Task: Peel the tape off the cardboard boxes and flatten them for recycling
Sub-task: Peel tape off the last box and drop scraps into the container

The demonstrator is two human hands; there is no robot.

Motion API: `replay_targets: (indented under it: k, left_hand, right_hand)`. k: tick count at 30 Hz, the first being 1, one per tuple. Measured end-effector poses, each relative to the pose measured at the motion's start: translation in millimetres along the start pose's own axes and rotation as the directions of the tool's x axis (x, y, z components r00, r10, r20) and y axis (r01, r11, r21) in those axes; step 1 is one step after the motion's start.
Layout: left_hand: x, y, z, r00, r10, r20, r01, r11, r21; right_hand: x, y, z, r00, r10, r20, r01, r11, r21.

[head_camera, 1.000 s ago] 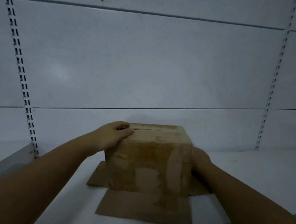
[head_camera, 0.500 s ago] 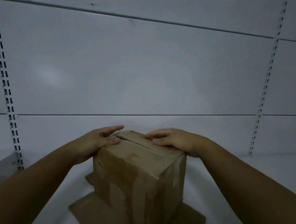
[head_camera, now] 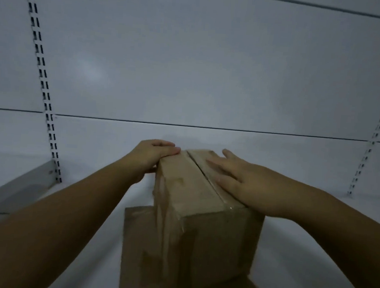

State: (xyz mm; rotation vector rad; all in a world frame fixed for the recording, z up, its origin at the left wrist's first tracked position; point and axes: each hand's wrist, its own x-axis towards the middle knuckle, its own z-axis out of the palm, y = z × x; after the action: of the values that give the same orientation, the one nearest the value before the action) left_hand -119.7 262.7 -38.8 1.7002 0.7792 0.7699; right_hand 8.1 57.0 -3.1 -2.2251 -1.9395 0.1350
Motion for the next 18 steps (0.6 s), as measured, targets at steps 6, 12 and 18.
replay_targets:
  k: [6,12,18]
  left_hand:
    - [16.6,-8.6,36.7,0.935,0.114,-0.337,-0.083,0.991,0.105]
    - [-11.4,2.1,34.4,0.924,0.252,-0.288,-0.25,0.967,0.043]
    - [-47.3,-27.4,22.2,0.827,0.538,0.162,-0.549,0.835,0.032]
  right_hand:
    - [0.9,-12.0,-6.0,0.997,0.001,0.072,-0.003,0.999,0.033]
    - [22.0,5.2,-12.0,0.999,0.042,0.023,-0.045,0.984,0.17]
    - [24.5,11.1,-4.1,1.0,0.005,0.012,-0.008,0.965,0.263]
